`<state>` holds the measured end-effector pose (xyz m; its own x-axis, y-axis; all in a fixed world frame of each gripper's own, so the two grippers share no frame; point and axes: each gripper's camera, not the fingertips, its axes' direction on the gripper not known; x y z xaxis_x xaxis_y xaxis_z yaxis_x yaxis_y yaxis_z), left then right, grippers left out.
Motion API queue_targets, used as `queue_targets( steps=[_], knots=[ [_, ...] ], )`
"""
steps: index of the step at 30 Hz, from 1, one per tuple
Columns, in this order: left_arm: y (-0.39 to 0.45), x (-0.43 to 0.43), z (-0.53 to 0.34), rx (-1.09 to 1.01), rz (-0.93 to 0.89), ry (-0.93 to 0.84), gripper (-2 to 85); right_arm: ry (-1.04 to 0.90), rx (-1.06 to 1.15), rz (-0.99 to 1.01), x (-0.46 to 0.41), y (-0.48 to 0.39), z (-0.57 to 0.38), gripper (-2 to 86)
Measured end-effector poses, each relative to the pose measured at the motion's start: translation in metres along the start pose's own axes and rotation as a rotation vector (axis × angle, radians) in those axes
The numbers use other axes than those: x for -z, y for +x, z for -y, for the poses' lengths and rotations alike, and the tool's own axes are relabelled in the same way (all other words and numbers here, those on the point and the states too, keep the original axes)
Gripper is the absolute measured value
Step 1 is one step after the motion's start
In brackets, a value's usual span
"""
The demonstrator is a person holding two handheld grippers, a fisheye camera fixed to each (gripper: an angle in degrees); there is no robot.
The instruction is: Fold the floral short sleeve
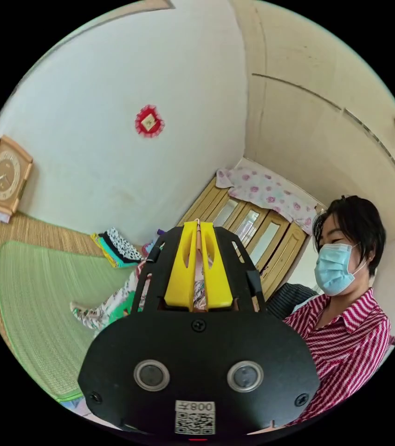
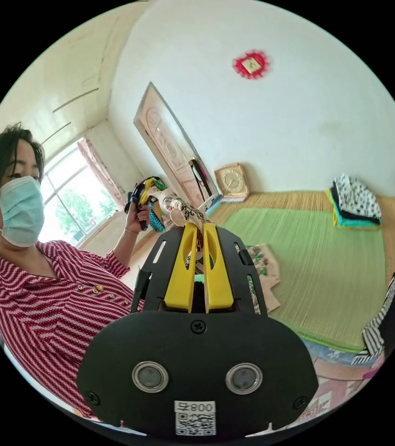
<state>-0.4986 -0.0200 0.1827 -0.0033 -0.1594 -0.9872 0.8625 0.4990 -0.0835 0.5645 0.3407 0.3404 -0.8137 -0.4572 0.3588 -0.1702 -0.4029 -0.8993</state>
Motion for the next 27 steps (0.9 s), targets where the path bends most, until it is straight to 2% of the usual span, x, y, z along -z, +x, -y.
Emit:
queue_targets(
  steps=[6, 11, 19, 27],
  knots=[
    [0.146, 0.049, -0.007, -0.24, 0.0, 0.146, 0.7, 0.071, 0.181, -0.087, -0.01, -0.106, -0.035, 2.6],
    [0.248, 0.079, -0.027, -0.387, 0.034, 0.21, 0.7, 0.126, 0.266, -0.064, -0.024, -0.162, -0.076, 2.6],
    [0.348, 0.105, -0.074, -0.489, -0.006, 0.234, 0.7, 0.236, 0.35, 0.046, -0.039, -0.216, -0.153, 2.5],
    [0.42, 0.112, -0.119, -0.572, 0.025, 0.243, 0.8, 0.265, 0.41, 0.038, -0.057, -0.26, -0.214, 2.1]
  ],
)
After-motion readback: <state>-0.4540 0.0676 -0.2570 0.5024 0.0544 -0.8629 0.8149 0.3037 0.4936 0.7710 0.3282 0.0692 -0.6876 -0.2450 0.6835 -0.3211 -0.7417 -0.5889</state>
